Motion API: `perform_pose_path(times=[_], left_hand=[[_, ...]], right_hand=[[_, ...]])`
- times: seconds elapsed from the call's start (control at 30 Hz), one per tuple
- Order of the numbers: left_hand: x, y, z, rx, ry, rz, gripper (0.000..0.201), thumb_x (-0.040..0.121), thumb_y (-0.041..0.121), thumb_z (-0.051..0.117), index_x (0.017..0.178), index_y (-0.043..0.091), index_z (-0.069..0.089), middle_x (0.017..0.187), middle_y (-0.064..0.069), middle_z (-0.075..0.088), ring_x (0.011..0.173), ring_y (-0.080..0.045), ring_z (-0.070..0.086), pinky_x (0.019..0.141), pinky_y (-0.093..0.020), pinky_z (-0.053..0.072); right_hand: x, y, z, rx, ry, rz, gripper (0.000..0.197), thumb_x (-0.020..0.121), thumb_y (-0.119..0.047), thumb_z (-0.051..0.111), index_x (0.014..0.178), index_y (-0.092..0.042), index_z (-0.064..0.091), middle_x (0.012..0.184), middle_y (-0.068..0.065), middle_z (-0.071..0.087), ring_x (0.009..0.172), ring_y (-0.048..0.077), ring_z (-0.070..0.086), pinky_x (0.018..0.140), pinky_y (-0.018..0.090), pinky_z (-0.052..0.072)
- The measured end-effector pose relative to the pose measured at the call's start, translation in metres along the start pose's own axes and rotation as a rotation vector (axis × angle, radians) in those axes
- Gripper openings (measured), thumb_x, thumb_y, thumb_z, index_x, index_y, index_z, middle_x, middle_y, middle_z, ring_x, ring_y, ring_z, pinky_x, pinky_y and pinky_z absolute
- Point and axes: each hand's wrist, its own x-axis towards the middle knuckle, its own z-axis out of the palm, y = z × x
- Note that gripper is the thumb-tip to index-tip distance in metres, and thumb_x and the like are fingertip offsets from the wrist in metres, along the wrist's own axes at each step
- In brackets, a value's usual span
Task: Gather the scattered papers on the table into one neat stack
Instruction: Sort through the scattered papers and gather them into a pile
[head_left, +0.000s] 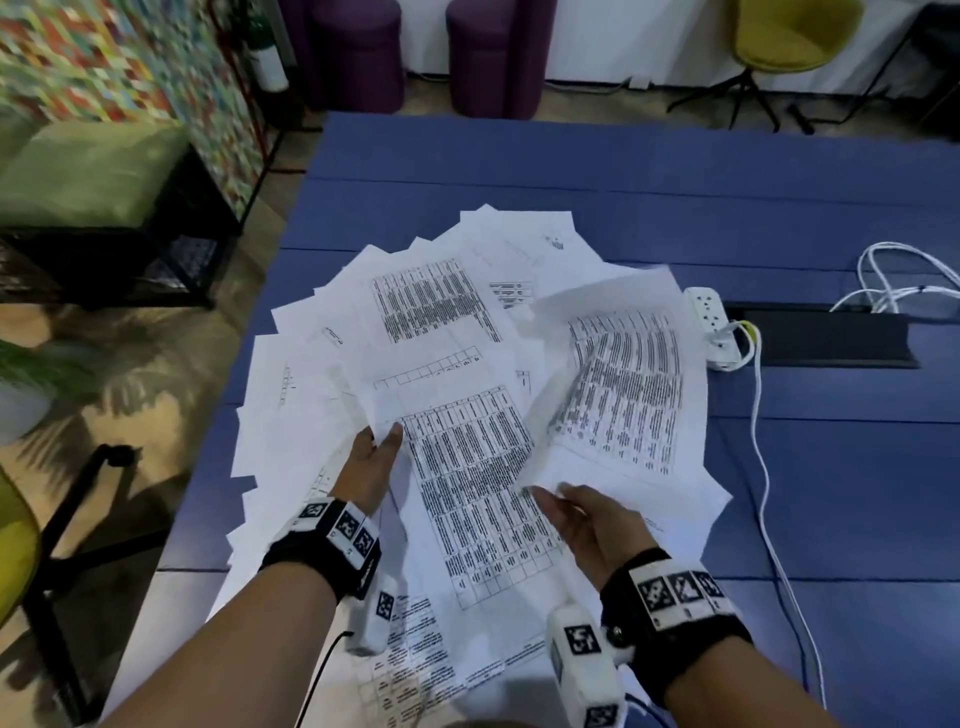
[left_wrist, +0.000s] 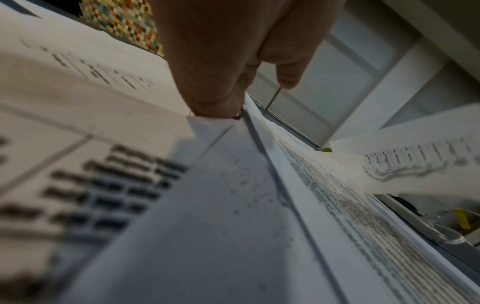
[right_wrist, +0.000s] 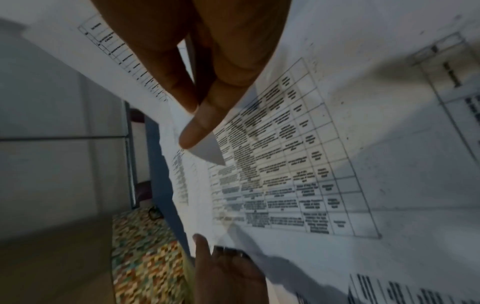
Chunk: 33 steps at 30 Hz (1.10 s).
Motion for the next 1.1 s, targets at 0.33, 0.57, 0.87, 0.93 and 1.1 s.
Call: perform_pose_path(times=[0.33, 0.57, 0.87, 0.93, 1.1], left_hand=[[-0.004, 0.005, -0.001, -0.018, -0.040, -0.013, 0.086, 0.091, 0.058, 0.046, 0.156, 0.016, 0.007, 0.163, -0.005, 0.009, 0.149, -0.025, 0.016, 0.118, -0.045, 0.019], [-0.009, 0.012, -0.001, -0.032, -0.038, -0.008, 0.094, 0.087, 0.068, 0.044, 0.156, 0.012, 0.013, 0.162, -0.005, 0.014, 0.148, -0.023, 0.017, 0.118, -0.039, 0.015], [0.003, 0.010, 0.001, -0.392, -0.104, -0.190, 0.122, 0.053, 0.095, 0.050, 0.152, 0.026, 0.031, 0.159, -0.010, 0.025, 0.146, -0.026, 0.027, 0.118, -0.042, 0.022], [0.002, 0.009, 0.001, -0.374, -0.131, -0.218, 0.131, 0.044, 0.100, 0.049, 0.153, 0.030, 0.028, 0.159, -0.006, 0.025, 0.146, -0.024, 0.027, 0.118, -0.046, 0.021], [0.000, 0.012, 0.011, -0.075, -0.018, 0.043, 0.118, 0.064, 0.082, 0.060, 0.154, 0.015, 0.022, 0.158, -0.006, 0.029, 0.144, -0.026, 0.031, 0.113, -0.041, 0.028]], right_hand=[[-0.025, -0.009, -0.008, 0.123, -0.271, 0.116, 0.052, 0.014, 0.001, 0.094, 0.058, 0.003, 0.067, 0.071, 0.020, 0.067, 0.065, 0.027, 0.071, 0.055, 0.032, 0.058], [-0.044, -0.033, 0.009, -0.030, -0.445, -0.034, 0.036, 0.037, -0.010, 0.093, 0.064, -0.003, 0.070, 0.071, 0.011, 0.066, 0.064, 0.022, 0.069, 0.057, 0.031, 0.057], [-0.006, 0.023, 0.008, -0.371, -0.125, 0.176, 0.009, 0.085, 0.016, 0.053, 0.079, 0.009, 0.055, 0.068, 0.020, 0.061, 0.051, 0.028, 0.067, 0.051, 0.034, 0.058], [0.002, 0.031, 0.003, -0.522, -0.158, 0.228, 0.015, 0.085, 0.016, 0.054, 0.075, 0.005, 0.053, 0.060, 0.016, 0.061, 0.049, 0.025, 0.066, 0.054, 0.035, 0.058], [0.011, 0.043, -0.003, -0.779, -0.217, 0.327, 0.016, 0.080, 0.014, 0.064, 0.088, 0.006, 0.052, 0.063, 0.016, 0.064, 0.049, 0.024, 0.065, 0.053, 0.036, 0.059]])
